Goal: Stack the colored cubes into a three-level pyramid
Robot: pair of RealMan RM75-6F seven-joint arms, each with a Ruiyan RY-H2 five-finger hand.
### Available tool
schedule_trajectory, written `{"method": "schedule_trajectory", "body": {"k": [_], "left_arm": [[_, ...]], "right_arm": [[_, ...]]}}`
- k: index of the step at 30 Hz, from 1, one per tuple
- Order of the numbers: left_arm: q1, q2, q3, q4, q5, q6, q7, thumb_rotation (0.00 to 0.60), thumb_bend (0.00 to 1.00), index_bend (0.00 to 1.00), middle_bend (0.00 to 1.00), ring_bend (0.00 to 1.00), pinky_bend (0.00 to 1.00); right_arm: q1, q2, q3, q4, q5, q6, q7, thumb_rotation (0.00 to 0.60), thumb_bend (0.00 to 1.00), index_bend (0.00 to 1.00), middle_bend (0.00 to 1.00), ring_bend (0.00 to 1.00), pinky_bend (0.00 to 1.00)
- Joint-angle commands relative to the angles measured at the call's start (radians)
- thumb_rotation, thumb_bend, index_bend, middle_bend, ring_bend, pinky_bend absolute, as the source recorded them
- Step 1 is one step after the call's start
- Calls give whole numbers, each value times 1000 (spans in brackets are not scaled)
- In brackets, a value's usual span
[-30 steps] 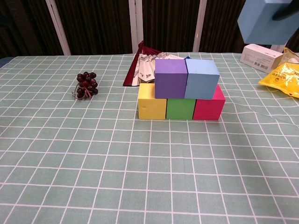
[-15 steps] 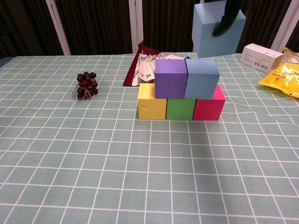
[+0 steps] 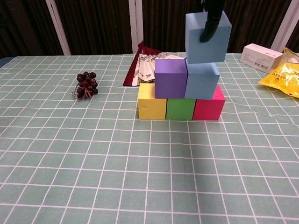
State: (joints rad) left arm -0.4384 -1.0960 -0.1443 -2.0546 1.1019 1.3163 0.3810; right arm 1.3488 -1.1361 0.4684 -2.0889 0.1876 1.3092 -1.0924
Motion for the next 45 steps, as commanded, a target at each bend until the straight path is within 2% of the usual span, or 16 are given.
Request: {"method": "schedule_trajectory", "body": {"k": [1,11,14,27,45], "left_arm": [[2,1,-4,-2,2,4,-5,600,104,0,21,0,0],[10,13,-22,-5,8,17,-30,600,104,0,21,0,0],[9,14,-21,-3,7,12,-30,600,104,0,21,0,0],[13,19,-32,-2,7,18,-37,600,104,0,18,0,0],[24,16,-50,5,28,45,-57,600,104,0,11,0,0]], "right_arm": [[43,-19,31,43,76,6,-15,600,237,15,424,203,0],[60,-59,58,106,131,-10,24,600,238,16,424,203,0],[52,-63,65,118,117,-28,48,600,238,15,424,203,0],[7,-55,36,141,30,-94,111,600,237,16,424,203,0],[-13,-45,1,142,11,-141,158,600,237,16,424,203,0]]}}
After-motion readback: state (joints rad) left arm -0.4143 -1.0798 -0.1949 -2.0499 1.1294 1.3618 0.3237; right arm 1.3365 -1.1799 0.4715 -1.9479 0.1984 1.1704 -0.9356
